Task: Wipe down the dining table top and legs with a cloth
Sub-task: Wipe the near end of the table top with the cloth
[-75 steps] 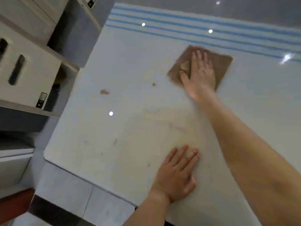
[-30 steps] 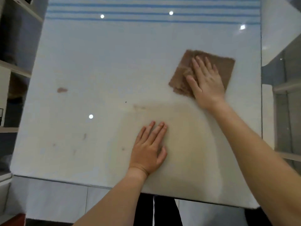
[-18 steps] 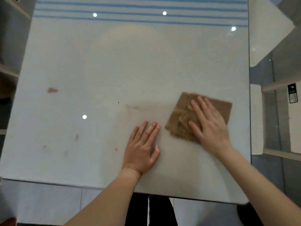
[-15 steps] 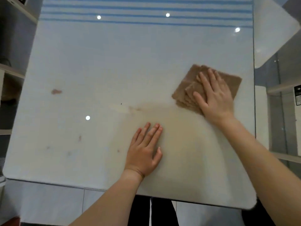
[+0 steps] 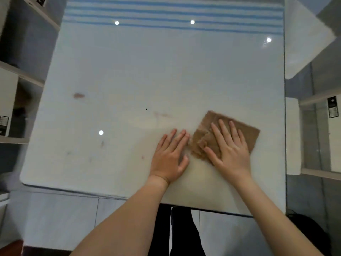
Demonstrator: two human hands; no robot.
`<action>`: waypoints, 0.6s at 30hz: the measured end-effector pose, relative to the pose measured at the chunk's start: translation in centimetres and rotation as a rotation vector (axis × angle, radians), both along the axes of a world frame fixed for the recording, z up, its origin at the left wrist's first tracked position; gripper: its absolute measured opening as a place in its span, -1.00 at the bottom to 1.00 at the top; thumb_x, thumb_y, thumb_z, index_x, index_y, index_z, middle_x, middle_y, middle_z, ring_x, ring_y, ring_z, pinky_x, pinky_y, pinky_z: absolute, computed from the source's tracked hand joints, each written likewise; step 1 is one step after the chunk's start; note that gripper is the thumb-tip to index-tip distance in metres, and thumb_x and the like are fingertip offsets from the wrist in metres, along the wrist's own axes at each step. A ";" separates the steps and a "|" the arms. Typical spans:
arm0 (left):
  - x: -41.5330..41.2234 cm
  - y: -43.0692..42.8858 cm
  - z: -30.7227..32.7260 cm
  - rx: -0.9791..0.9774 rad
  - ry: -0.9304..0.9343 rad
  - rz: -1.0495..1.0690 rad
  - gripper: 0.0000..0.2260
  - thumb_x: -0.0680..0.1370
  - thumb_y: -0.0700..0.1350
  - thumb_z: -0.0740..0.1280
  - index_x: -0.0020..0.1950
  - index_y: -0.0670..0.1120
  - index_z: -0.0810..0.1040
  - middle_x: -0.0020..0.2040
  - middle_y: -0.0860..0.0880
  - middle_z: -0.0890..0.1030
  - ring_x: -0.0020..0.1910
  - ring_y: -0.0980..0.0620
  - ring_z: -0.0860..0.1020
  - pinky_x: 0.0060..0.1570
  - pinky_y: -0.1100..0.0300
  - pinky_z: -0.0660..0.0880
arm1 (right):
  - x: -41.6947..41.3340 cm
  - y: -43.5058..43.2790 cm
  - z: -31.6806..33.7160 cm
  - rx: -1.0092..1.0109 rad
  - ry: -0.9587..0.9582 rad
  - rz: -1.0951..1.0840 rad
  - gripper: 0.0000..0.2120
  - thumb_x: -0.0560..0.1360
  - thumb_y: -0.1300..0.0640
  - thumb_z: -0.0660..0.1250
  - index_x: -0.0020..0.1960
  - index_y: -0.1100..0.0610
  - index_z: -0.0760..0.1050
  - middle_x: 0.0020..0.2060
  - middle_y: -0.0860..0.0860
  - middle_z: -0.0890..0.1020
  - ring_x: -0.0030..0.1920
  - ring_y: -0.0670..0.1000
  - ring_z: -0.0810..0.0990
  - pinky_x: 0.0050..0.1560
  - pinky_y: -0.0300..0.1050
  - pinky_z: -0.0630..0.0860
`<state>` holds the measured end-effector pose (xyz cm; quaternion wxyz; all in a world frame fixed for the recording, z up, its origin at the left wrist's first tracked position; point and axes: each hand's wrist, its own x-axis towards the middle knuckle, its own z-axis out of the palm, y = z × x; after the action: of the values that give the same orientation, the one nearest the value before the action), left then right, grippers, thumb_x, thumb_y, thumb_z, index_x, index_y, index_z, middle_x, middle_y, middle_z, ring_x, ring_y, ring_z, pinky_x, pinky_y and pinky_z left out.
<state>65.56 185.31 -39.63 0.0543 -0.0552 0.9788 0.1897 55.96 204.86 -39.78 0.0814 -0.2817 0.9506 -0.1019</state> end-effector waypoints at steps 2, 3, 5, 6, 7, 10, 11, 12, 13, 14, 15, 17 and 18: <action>0.0 -0.1 0.3 0.011 -0.029 0.002 -0.44 0.47 0.02 0.20 0.47 -0.04 0.32 0.48 0.03 0.33 0.50 -0.02 0.22 0.45 -0.01 0.16 | 3.8 1.2 0.1 0.025 -0.020 0.022 -0.34 0.54 -0.29 0.07 0.55 -0.01 0.19 0.55 0.00 0.19 0.57 0.10 0.07 0.52 0.10 0.07; 0.0 -0.2 0.6 0.025 -0.046 -0.005 -0.44 0.47 0.02 0.19 0.47 -0.04 0.32 0.49 0.02 0.32 0.50 -0.03 0.22 0.43 -0.03 0.18 | 5.0 1.4 0.1 0.036 -0.027 0.026 -0.34 0.54 -0.29 0.06 0.55 0.00 0.20 0.55 0.00 0.19 0.57 0.10 0.07 0.52 0.11 0.08; 0.3 -0.8 1.6 0.065 -0.029 -0.051 -0.45 0.48 0.01 0.16 0.48 -0.07 0.31 0.50 -0.01 0.30 0.51 -0.04 0.19 0.43 -0.06 0.18 | 6.5 1.3 0.2 0.045 -0.032 0.036 -0.34 0.54 -0.28 0.07 0.54 0.03 0.23 0.55 0.01 0.20 0.57 0.12 0.08 0.52 0.12 0.09; 0.7 -1.4 2.2 0.072 0.006 -0.079 -0.45 0.49 -0.01 0.16 0.48 -0.08 0.30 0.51 -0.03 0.29 0.52 -0.05 0.17 0.46 -0.05 0.16 | 6.9 1.1 0.2 0.043 -0.031 0.063 -0.34 0.54 -0.28 0.08 0.54 0.04 0.23 0.55 0.02 0.20 0.57 0.13 0.09 0.52 0.13 0.10; 1.4 -2.1 2.8 0.071 0.047 -0.092 -0.46 0.49 -0.04 0.17 0.49 -0.08 0.28 0.51 -0.04 0.27 0.53 -0.05 0.15 0.49 -0.02 0.12 | 7.1 0.8 0.3 0.043 -0.028 0.112 -0.34 0.54 -0.27 0.09 0.54 0.04 0.23 0.54 0.02 0.21 0.56 0.13 0.10 0.52 0.13 0.11; 5.2 -5.2 3.7 0.082 0.113 0.051 -0.46 0.49 -0.12 0.21 0.49 -0.12 0.28 0.51 -0.05 0.26 0.53 -0.06 0.15 0.50 0.03 0.06 | 8.1 -1.0 0.2 0.024 -0.028 0.313 -0.33 0.53 -0.27 0.11 0.54 0.04 0.21 0.54 0.03 0.22 0.57 0.13 0.09 0.52 0.12 0.11; 6.6 -6.5 3.3 0.079 0.112 0.125 -0.46 0.49 -0.13 0.21 0.48 -0.13 0.29 0.51 -0.06 0.27 0.52 -0.07 0.16 0.50 0.03 0.07 | 8.4 -1.9 0.1 0.015 -0.026 0.384 -0.33 0.54 -0.27 0.13 0.55 0.02 0.20 0.54 0.02 0.22 0.57 0.12 0.08 0.52 0.11 0.10; 7.9 -8.0 2.7 0.067 0.096 0.175 -0.47 0.50 -0.13 0.20 0.47 -0.15 0.30 0.50 -0.07 0.28 0.51 -0.09 0.18 0.50 0.03 0.09 | 8.5 -2.9 -0.1 0.010 -0.024 0.466 -0.33 0.54 -0.28 0.14 0.55 0.01 0.18 0.54 0.01 0.23 0.57 0.11 0.07 0.53 0.09 0.08; 9.1 -9.3 2.1 0.045 0.073 0.188 -0.49 0.50 -0.12 0.19 0.46 -0.17 0.31 0.49 -0.09 0.30 0.50 -0.10 0.20 0.48 0.02 0.11 | 8.3 -4.0 -0.3 0.013 -0.021 0.560 -0.33 0.54 -0.29 0.15 0.55 -0.01 0.17 0.54 -0.01 0.22 0.57 0.09 0.07 0.53 0.08 0.08; 10.0 -10.5 1.5 0.027 0.044 0.168 -0.50 0.52 -0.12 0.18 0.46 -0.18 0.31 0.48 -0.11 0.32 0.49 -0.10 0.21 0.46 0.00 0.15 | 7.5 -5.0 -0.4 0.017 -0.015 0.648 -0.32 0.53 -0.30 0.16 0.56 -0.03 0.17 0.54 -0.03 0.22 0.57 0.08 0.08 0.53 0.06 0.08; 10.5 -11.4 0.9 0.013 0.019 0.131 -0.52 0.54 -0.11 0.18 0.46 -0.18 0.32 0.48 -0.11 0.32 0.49 -0.10 0.22 0.44 -0.02 0.18 | 6.4 -6.0 -0.5 0.017 -0.007 0.713 -0.32 0.52 -0.30 0.16 0.55 -0.05 0.18 0.54 -0.06 0.22 0.57 0.06 0.10 0.53 0.03 0.09; 10.8 -12.6 0.2 0.007 -0.002 0.070 -0.52 0.55 -0.09 0.18 0.47 -0.16 0.31 0.48 -0.09 0.31 0.50 -0.07 0.22 0.43 -0.03 0.22 | 3.4 -7.7 -0.6 0.002 -0.002 0.740 -0.33 0.51 -0.30 0.17 0.55 -0.07 0.19 0.54 -0.08 0.22 0.56 0.02 0.11 0.53 0.00 0.09; 10.8 -12.8 0.0 0.019 0.003 0.060 -0.52 0.54 -0.09 0.18 0.47 -0.15 0.32 0.48 -0.07 0.32 0.50 -0.06 0.23 0.43 -0.02 0.23 | 1.7 -8.5 -0.7 -0.006 -0.005 0.701 -0.33 0.51 -0.30 0.16 0.55 -0.08 0.19 0.54 -0.08 0.21 0.56 0.02 0.11 0.53 0.00 0.10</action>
<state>76.36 172.51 -39.68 0.0474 -0.0837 0.9750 0.2005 57.71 196.40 -40.45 0.1131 -0.5911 0.7954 -0.0713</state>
